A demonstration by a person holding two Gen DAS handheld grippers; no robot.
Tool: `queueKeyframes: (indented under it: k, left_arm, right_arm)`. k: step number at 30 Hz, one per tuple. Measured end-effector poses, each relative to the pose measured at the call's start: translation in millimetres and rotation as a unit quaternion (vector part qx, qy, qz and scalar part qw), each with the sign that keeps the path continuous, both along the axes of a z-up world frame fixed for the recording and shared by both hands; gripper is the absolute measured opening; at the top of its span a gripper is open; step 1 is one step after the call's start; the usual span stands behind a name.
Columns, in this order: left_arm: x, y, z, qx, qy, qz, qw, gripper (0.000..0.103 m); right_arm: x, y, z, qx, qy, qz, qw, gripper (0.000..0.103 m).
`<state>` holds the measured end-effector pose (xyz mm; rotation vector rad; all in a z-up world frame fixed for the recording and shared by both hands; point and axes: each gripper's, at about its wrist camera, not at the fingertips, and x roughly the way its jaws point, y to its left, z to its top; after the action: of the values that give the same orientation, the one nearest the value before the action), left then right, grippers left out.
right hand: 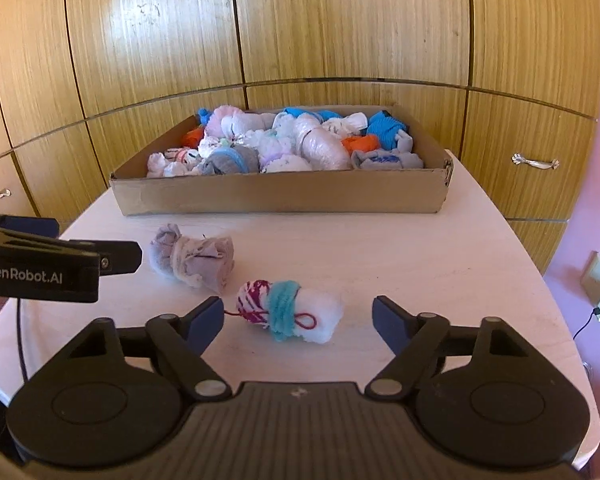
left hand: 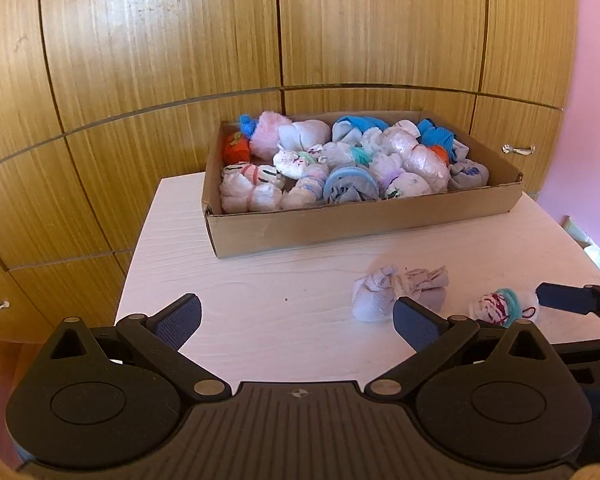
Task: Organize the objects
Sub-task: 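Grasp the teal-tied white sock with right tool while left tool grasps pale pink tied sock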
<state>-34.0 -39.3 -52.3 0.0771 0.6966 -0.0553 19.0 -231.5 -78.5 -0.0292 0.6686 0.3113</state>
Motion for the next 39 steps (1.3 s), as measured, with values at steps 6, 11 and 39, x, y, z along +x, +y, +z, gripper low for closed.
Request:
queueKeyframes:
  k: [6, 11, 39]
  left_arm:
    - [1.0, -6.3, -2.6, -0.005, 0.004, -0.013, 0.9999, 0.102]
    - [4.7, -19.8, -6.2, -0.003, 0.005, -0.027, 0.9996, 0.102]
    - [14.1, -59.0, -25.6, -0.021, 0.004, 0.061, 0.9979, 0.089]
  right_arm:
    - [-1.2, -3.1, -0.4, 0.002, -0.009, 0.0, 1.0, 0.052]
    - [-6.3, -12.4, 6.4, 0.0, -0.025, 0.001, 1.0, 0.052]
    - [-6.5, -51.0, 17.5, 0.018, -0.048, 0.019, 0.999, 0.052]
